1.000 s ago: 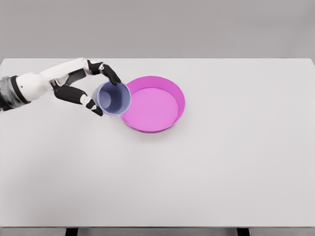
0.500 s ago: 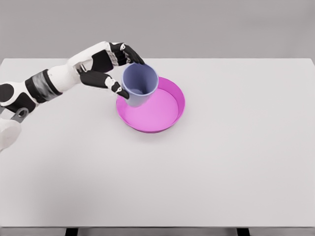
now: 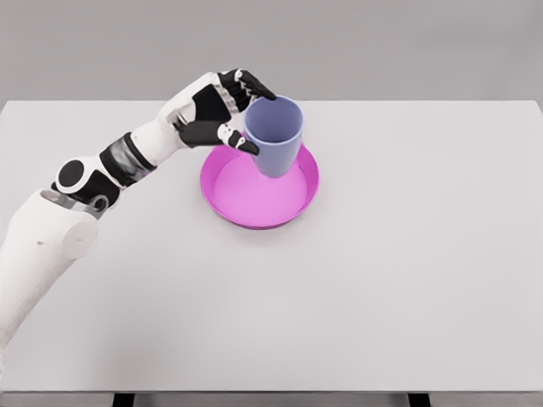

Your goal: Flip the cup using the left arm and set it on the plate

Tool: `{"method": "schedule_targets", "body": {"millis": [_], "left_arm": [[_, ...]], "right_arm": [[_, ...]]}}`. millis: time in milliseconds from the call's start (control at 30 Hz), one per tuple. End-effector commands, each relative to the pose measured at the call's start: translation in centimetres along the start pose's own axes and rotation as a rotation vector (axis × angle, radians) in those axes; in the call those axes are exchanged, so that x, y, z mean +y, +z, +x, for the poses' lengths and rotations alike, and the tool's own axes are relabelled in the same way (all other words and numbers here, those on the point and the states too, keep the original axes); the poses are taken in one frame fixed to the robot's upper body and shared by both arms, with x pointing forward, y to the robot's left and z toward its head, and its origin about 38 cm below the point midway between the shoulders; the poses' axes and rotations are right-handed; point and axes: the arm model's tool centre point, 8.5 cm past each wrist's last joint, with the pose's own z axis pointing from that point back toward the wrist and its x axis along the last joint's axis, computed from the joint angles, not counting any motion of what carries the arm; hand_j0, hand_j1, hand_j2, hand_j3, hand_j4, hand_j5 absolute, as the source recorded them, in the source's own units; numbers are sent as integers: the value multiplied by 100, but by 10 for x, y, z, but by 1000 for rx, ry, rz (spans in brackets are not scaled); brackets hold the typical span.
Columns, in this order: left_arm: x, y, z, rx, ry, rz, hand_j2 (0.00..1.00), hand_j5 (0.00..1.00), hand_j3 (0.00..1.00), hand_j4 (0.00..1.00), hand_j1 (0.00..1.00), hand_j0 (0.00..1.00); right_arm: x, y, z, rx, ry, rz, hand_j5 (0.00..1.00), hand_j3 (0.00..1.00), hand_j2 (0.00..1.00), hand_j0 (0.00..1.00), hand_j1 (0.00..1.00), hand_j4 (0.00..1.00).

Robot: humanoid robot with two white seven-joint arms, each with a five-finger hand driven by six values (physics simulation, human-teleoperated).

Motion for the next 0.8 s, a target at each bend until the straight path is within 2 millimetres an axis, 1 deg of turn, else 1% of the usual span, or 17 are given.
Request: {"method": "schedule_targets", "body": {"millis": [0, 67, 200, 267, 333, 367, 433, 600, 667, 700, 767], "left_arm": [[6, 4, -3, -35, -2, 32, 50, 50, 50, 50, 50, 50], [9, 8, -8, -23, 5, 47, 50, 50, 50, 50, 50, 50], [20, 20, -25, 31, 19, 99, 50, 50, 50, 50, 50, 50], [22, 21, -34, 46, 32, 117, 50, 50, 50, 50, 50, 50], [22, 21, -38, 52, 39, 120, 50, 50, 50, 50, 50, 50], [22, 25, -47, 67, 52, 135, 50, 50, 50, 50, 50, 50], [21, 29, -54, 84, 63, 142, 50, 50, 50, 50, 50, 50], [21, 30, -56, 90, 67, 145, 50, 50, 50, 50, 50, 50], [16, 23, -59, 79, 78, 137, 50, 50, 50, 50, 50, 50], [16, 23, -60, 80, 81, 138, 50, 50, 50, 50, 50, 50], [21, 27, -62, 88, 82, 158, 50, 50, 50, 50, 50, 50]], "right_arm": [[0, 0, 0, 0, 0, 1, 100, 100, 100, 100, 100, 100], [0, 0, 0, 0, -1, 1, 100, 100, 100, 100, 100, 100], [0, 0, 0, 0, -1, 1, 100, 100, 100, 100, 100, 100], [0, 0, 0, 0, -1, 1, 100, 100, 100, 100, 100, 100], [0, 0, 0, 0, -1, 1, 100, 100, 100, 100, 100, 100], [0, 0, 0, 0, 0, -1, 100, 100, 100, 100, 100, 100], [0, 0, 0, 0, -1, 1, 100, 100, 100, 100, 100, 100], [0, 0, 0, 0, 0, -1, 100, 100, 100, 100, 100, 100], [0, 0, 0, 0, -1, 1, 100, 100, 100, 100, 100, 100], [0, 0, 0, 0, -1, 1, 100, 100, 100, 100, 100, 100], [0, 0, 0, 0, 0, 1, 100, 100, 100, 100, 100, 100]]}}
